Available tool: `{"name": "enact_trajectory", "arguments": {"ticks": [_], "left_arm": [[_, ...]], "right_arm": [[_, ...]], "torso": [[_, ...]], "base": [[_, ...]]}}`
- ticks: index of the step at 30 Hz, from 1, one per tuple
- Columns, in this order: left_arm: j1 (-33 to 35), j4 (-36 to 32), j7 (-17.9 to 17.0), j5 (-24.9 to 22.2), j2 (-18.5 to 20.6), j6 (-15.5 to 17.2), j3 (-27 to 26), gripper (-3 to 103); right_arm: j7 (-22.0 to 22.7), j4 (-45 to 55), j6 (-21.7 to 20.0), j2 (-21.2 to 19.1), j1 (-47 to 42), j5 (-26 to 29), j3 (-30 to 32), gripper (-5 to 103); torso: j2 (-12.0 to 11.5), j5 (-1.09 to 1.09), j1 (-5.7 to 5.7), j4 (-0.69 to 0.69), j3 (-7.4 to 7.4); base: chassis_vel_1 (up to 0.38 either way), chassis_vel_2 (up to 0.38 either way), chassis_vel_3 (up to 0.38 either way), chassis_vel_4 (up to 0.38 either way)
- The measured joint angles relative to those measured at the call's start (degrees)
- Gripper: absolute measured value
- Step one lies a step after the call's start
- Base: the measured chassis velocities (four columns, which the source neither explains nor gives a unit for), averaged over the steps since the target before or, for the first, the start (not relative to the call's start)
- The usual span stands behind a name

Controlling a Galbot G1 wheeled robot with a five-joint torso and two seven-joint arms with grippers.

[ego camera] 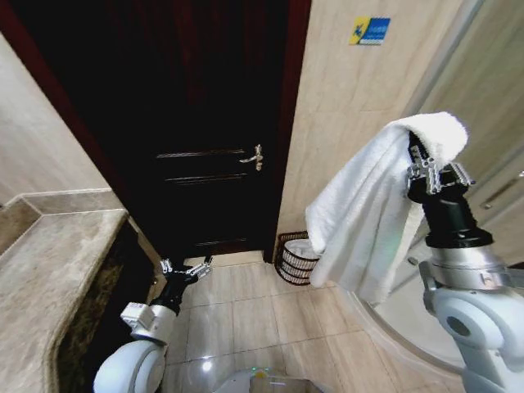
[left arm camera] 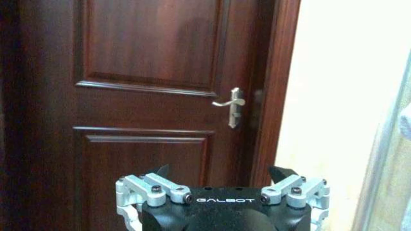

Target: Discard the used towel into the hamper.

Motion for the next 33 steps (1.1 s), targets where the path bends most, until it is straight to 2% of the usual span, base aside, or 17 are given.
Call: {"name": "enact_trajectory", "arguments": {"ticks": [2, 6, 12, 19, 33], "left_arm": [[0.0, 0.0, 0.0, 0.0, 0.0, 0.0, 0.0, 100], [0.0, 0.0, 0.0, 0.0, 0.0, 0.0, 0.0, 100], [0.0, 0.0, 0.0, 0.0, 0.0, 0.0, 0.0, 100], [0.0, 0.0, 0.0, 0.0, 0.0, 0.0, 0.0, 100], [0.0, 0.0, 0.0, 0.0, 0.0, 0.0, 0.0, 100]], "right_arm": [[0.0, 0.0, 0.0, 0.0, -0.1, 0.0, 0.0, 10], [0.0, 0.0, 0.1, 0.0, -0.2, -0.2, 0.1, 10], [0.0, 0.0, 0.5, 0.1, 0.0, 0.1, -0.7, 10], [0.9, 0.0, 2.9, 0.2, 1.4, 1.1, -2.0, 10], [-0.7, -0.9, 2.0, 1.0, 0.7, 0.0, -1.4, 10]], "torso": [[0.0, 0.01, 0.0, -0.02, 0.0], [0.0, -0.02, 0.0, 0.05, 0.0], [0.0, -0.01, 0.0, 0.02, 0.0], [0.0, -0.01, 0.0, 0.02, 0.0], [0.0, -0.01, -0.02, 0.01, -0.01]], "base": [[-0.031, -0.034, -0.026, -0.018], [0.0, 0.0, 0.0, 0.0], [0.0, 0.0, 0.0, 0.0], [0.0, 0.0, 0.0, 0.0], [-0.009, 0.014, 0.013, -0.011]]}}
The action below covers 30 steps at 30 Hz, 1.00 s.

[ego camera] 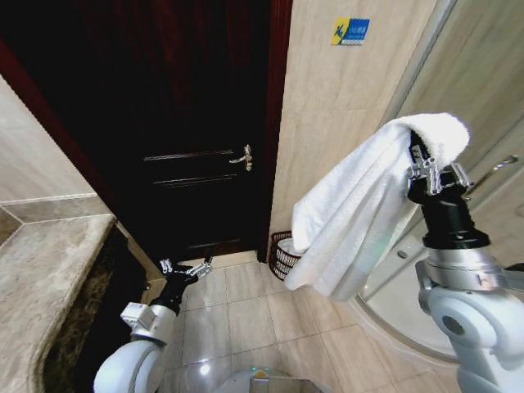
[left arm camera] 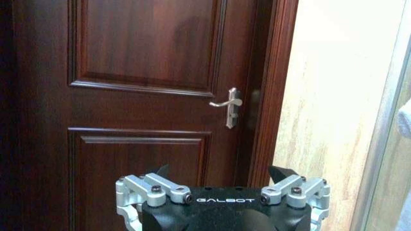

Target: Discard the used towel into the hamper.

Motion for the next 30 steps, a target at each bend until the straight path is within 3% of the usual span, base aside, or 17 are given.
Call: {"name": "enact_trajectory", "arguments": {"ticks": [16, 18, 21, 24, 30], "left_arm": [[0.0, 0.0, 0.0, 0.0, 0.0, 0.0, 0.0, 100], [0.0, 0.0, 0.0, 0.0, 0.0, 0.0, 0.0, 100], [0.0, 0.0, 0.0, 0.0, 0.0, 0.0, 0.0, 100], [0.0, 0.0, 0.0, 0.0, 0.0, 0.0, 0.0, 100], [0.0, 0.0, 0.0, 0.0, 0.0, 0.0, 0.0, 100]], "right_arm": [[0.3, -0.1, 0.8, 0.5, -0.6, -0.9, 0.1, 10], [0.1, -0.8, 1.2, 0.8, -1.0, -1.3, 0.1, 10], [-0.4, -1.7, 1.7, 1.2, -1.4, -1.7, -0.1, 10], [-1.2, -3.3, 2.3, 1.7, -1.7, -2.2, -0.7, 10], [-4.1, -10.5, 4.6, 2.8, -2.4, -4.0, -2.3, 10]], "torso": [[0.0, -0.04, 0.09, 0.01, 0.03], [0.0, 0.05, 0.1, 0.01, 0.03], [0.0, -0.05, 0.08, 0.0, 0.03], [0.0, 0.03, 0.04, 0.07, 0.02], [0.0, 0.02, -0.04, -0.03, -0.01]], "base": [[-0.19, 0.188, 0.178, -0.189], [-0.167, 0.157, 0.114, -0.124], [-0.08, 0.118, -0.004, -0.055], [0.0, 0.0, 0.0, 0.0], [0.018, -0.051, -0.028, 0.036]]}}
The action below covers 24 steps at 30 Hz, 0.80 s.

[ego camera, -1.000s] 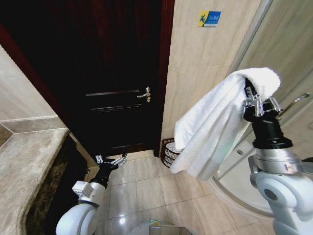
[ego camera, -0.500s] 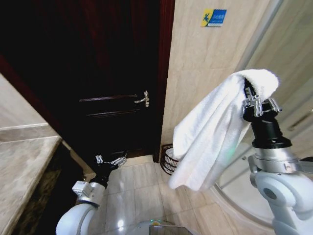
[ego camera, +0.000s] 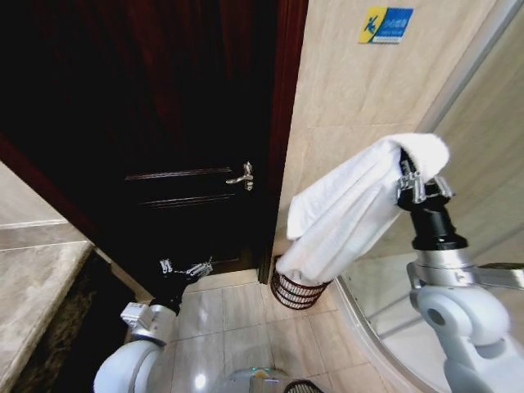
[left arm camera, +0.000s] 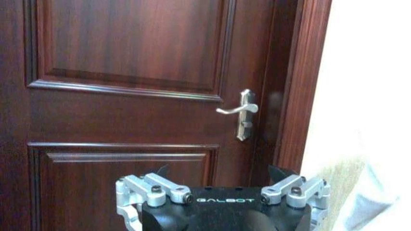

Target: Discard the used towel into the hamper.

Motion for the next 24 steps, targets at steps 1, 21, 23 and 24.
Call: {"name": "enact_trajectory", "arguments": {"ticks": [1, 21, 23, 24], "left_arm": [[0.0, 0.0, 0.0, 0.0, 0.0, 0.0, 0.0, 100], [0.0, 0.0, 0.0, 0.0, 0.0, 0.0, 0.0, 100], [0.0, 0.0, 0.0, 0.0, 0.0, 0.0, 0.0, 100], [0.0, 0.0, 0.0, 0.0, 0.0, 0.0, 0.0, 100]], "right_arm": [[-0.8, -1.6, 0.5, 0.1, 0.0, -0.2, -0.3, 10], [-6.5, -22.2, 5.4, 1.3, 10.9, -2.3, -8.4, 10], [-6.8, -23.6, 5.4, 1.6, 11.6, -2.3, -8.6, 10], [-7.0, -24.8, 5.4, 2.0, 12.4, -2.2, -8.9, 10]], "torso": [[0.0, -0.01, 0.01, 0.02, 0.0], [0.0, -0.02, 0.06, 0.04, 0.02], [0.0, -0.02, 0.06, 0.04, 0.02], [0.0, -0.02, 0.06, 0.04, 0.02]], "base": [[0.0, 0.0, 0.0, 0.0], [0.0, 0.0, 0.0, 0.0], [0.0, 0.0, 0.0, 0.0], [0.0, 0.0, 0.0, 0.0]]}}
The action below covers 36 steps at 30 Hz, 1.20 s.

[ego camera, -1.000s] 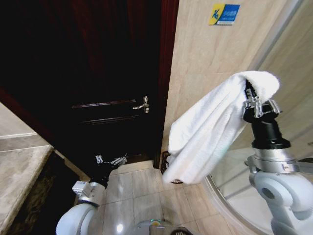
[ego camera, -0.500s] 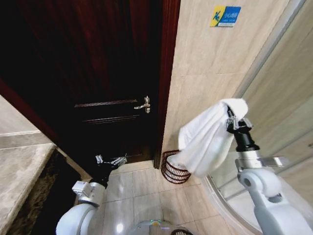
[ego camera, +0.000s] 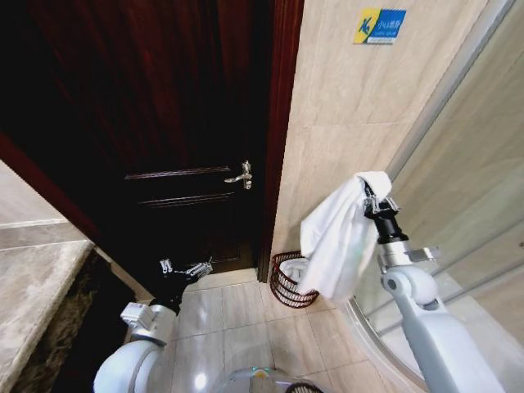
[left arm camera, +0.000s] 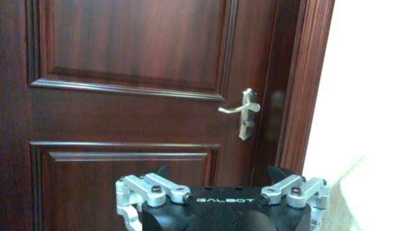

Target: Discard the used towel into the hamper.

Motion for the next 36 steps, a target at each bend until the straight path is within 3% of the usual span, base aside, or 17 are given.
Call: {"name": "enact_trajectory", "arguments": {"ticks": [14, 31, 36], "left_arm": [[0.0, 0.0, 0.0, 0.0, 0.0, 0.0, 0.0, 100], [0.0, 0.0, 0.0, 0.0, 0.0, 0.0, 0.0, 100], [0.0, 0.0, 0.0, 0.0, 0.0, 0.0, 0.0, 100]], "right_arm": [[-5.5, -17.4, 4.0, 1.5, 7.5, 0.2, -5.9, 10], [-10.3, -41.1, 11.1, 9.0, 16.7, -1.6, -12.0, 10], [-10.7, -43.9, 11.3, 9.7, 16.7, -1.6, -12.5, 10]], "torso": [[0.0, -0.01, 0.0, 0.01, 0.0], [0.0, -0.01, 0.0, 0.0, 0.0], [0.0, 0.0, 0.0, 0.0, 0.0]], "base": [[0.0, 0.0, 0.0, 0.0], [0.0, 0.0, 0.0, 0.0], [0.0, 0.0, 0.0, 0.0]]}}
